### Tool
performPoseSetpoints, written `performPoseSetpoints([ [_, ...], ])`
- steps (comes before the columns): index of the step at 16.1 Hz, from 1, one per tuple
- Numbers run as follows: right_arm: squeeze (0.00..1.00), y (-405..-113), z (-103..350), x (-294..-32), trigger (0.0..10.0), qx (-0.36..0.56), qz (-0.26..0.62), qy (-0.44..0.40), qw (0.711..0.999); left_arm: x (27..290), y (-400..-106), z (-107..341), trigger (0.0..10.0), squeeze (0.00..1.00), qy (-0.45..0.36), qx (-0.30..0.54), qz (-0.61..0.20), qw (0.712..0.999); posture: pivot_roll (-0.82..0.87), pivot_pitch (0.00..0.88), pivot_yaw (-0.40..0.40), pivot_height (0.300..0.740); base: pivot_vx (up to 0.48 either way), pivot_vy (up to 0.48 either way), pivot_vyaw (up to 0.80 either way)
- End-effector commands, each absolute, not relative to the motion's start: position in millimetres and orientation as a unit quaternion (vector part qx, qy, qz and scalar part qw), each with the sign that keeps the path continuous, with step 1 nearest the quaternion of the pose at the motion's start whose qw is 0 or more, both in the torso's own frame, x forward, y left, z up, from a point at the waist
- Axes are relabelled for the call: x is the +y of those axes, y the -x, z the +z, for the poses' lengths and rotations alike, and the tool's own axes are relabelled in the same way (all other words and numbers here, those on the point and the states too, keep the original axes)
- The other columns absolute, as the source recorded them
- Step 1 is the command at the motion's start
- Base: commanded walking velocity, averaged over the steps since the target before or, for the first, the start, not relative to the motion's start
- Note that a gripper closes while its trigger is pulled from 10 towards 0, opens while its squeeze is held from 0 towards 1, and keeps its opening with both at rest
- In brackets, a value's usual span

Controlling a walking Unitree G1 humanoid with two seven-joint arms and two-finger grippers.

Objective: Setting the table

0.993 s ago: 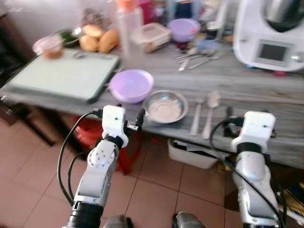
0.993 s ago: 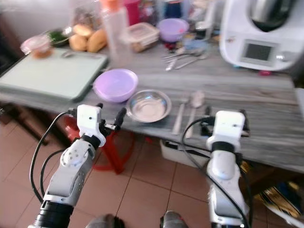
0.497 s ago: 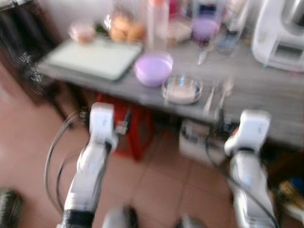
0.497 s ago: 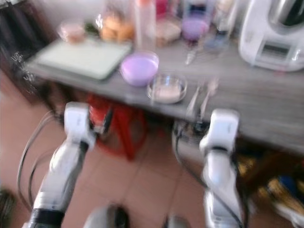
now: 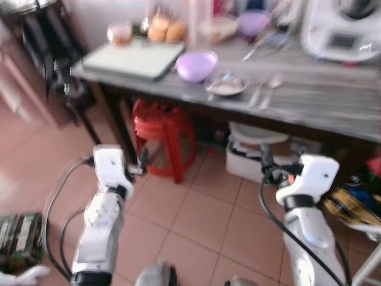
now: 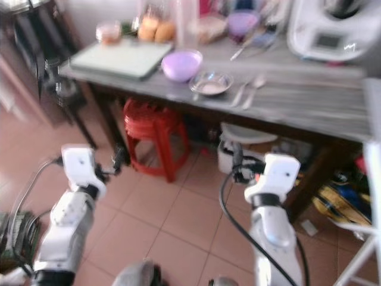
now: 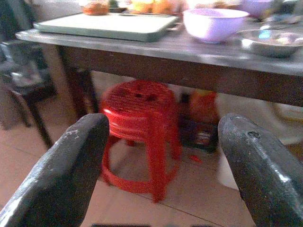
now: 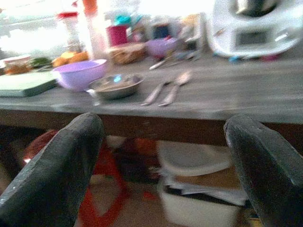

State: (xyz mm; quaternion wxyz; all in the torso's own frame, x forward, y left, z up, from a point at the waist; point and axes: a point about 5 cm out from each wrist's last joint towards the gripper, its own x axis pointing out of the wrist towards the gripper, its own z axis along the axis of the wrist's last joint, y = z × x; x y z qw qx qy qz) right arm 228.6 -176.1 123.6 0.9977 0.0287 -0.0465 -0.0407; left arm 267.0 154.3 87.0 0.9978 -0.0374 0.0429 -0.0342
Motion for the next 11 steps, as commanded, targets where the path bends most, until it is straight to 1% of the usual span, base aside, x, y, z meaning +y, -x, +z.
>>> performPoseSetpoints([
  [1,0.00,-232,129,-174,10.0,-0.052,-0.037,-0.028,0.998,160,-268,90,10.0,0.00,0.043,0.040,-0.029,0.998,-0.05,0.000,0.041,0.740,0.000,0.000,0.00],
  [3,0.00,-233,132,-179,10.0,-0.051,-0.050,-0.045,0.996,163,-262,88,10.0,0.00,0.057,0.044,-0.025,0.997,-0.05,0.000,0.037,0.740,0.000,0.000,0.00],
  [5,0.00,-230,129,-179,10.0,-0.037,-0.054,-0.050,0.997,164,-258,86,10.0,0.00,0.086,0.057,-0.025,0.994,-0.05,0.000,0.036,0.740,0.000,0.000,0.00],
  [7,0.00,-227,129,-181,10.0,-0.031,-0.063,-0.050,0.996,163,-256,87,10.0,0.00,0.099,0.059,-0.033,0.993,-0.06,0.000,0.036,0.740,0.000,0.000,0.00],
  [11,0.00,-228,129,-177,10.0,-0.031,-0.054,-0.067,0.996,156,-257,88,10.0,0.00,0.118,0.068,-0.052,0.989,-0.07,0.000,0.045,0.731,0.000,-0.428,0.00],
])
